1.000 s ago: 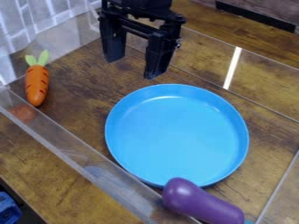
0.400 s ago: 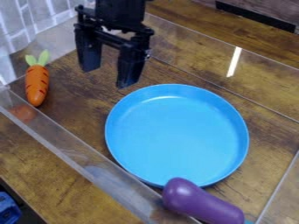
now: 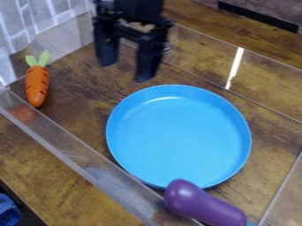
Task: Put the carrot on the blue tray
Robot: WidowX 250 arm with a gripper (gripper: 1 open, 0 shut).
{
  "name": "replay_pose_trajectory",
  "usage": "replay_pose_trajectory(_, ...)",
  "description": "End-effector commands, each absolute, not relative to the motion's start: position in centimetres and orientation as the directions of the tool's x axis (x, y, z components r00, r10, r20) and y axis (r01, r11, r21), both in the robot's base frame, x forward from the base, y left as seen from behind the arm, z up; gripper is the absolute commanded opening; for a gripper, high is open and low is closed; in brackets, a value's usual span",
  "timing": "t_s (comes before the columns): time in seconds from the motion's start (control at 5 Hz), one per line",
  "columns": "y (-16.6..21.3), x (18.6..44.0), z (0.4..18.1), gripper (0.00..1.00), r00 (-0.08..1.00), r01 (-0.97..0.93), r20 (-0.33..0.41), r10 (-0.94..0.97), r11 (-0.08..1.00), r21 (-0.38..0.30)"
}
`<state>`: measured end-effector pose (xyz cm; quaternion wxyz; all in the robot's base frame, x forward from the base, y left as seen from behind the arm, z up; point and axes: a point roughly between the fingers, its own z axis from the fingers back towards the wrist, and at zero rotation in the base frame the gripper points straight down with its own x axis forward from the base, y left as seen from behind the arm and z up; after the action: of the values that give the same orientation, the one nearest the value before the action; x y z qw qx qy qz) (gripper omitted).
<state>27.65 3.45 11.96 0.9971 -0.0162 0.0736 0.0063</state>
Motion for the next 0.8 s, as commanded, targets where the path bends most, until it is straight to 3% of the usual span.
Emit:
replay_pose_trajectory(0.0,7.7,26.6,13.3,1.0,0.998,-0.047,-0.054,0.045,0.999,-0.029)
replay_pose_trajectory(0.4,16.2,27.4,13.0,1.0,0.986,-0.168,-0.002,0.168,0.985,-0.023)
replay_pose_trajectory(0.6,17.6,28.4,12.6,1.0,0.982,-0.187,0.0,0.187,0.982,-0.023)
